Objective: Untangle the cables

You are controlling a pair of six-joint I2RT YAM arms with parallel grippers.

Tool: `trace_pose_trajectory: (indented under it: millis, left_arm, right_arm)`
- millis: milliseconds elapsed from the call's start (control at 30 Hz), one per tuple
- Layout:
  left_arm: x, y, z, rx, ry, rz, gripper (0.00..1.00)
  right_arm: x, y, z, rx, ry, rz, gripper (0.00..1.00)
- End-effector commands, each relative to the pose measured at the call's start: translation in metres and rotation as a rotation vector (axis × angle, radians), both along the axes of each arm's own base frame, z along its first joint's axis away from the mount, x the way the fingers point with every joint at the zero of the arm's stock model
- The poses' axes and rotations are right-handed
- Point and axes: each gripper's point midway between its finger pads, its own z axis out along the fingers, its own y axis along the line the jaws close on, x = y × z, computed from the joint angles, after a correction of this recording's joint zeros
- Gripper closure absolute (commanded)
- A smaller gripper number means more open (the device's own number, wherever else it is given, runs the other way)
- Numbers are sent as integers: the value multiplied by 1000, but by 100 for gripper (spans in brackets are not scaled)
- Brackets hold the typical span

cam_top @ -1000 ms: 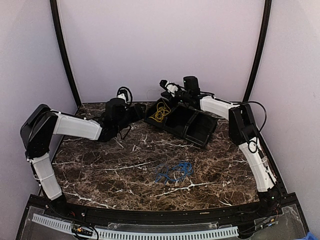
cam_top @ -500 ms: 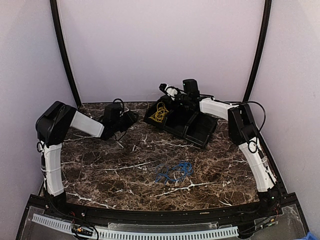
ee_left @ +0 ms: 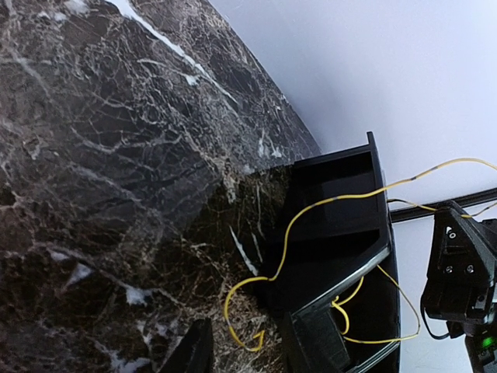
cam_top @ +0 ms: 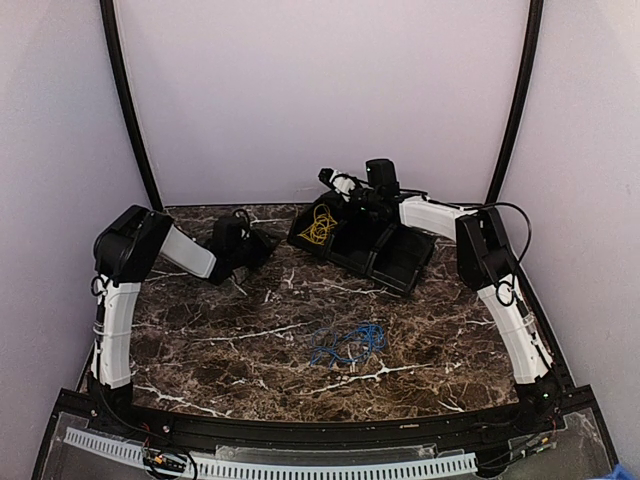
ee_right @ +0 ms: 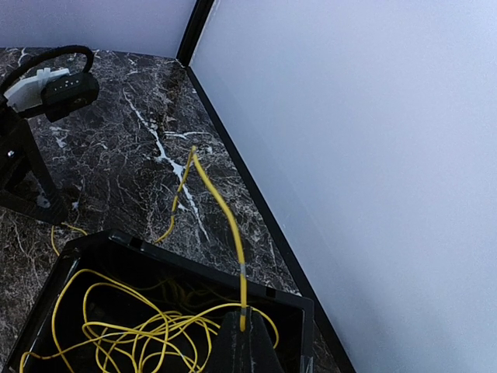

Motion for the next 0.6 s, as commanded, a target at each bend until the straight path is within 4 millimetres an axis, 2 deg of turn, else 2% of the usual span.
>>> trace_pose_trajectory:
  millis: [0,67,167,300,333,400,567]
  left_arm:
    - [4,-11,11,-94,-11,-30,69]
    - [5,-15,8,-113,4,-38,72]
    - [7,-16,6,-127,7,-37,82]
    - [8,-12,16,-124,-31,-19,99]
    - [9,-9,20,-114,-51,-4,100]
    - [9,-1,36,-99,-109,27,100]
    - [9,12,94,-23,-301,63,100]
  right_arm:
    - [-1,5,10,19,-36,7,100]
    - [-1,5,7,19,-31,7,100]
    - [-1,5,6,22,-26,10,100]
    - [-3,4,3,12,-17,11,100]
    - [-5,4,3,7,-13,14,100]
    - [-10,2,1,-8,-3,22,96]
    - [-29,-5,10,-51,25,51,80]
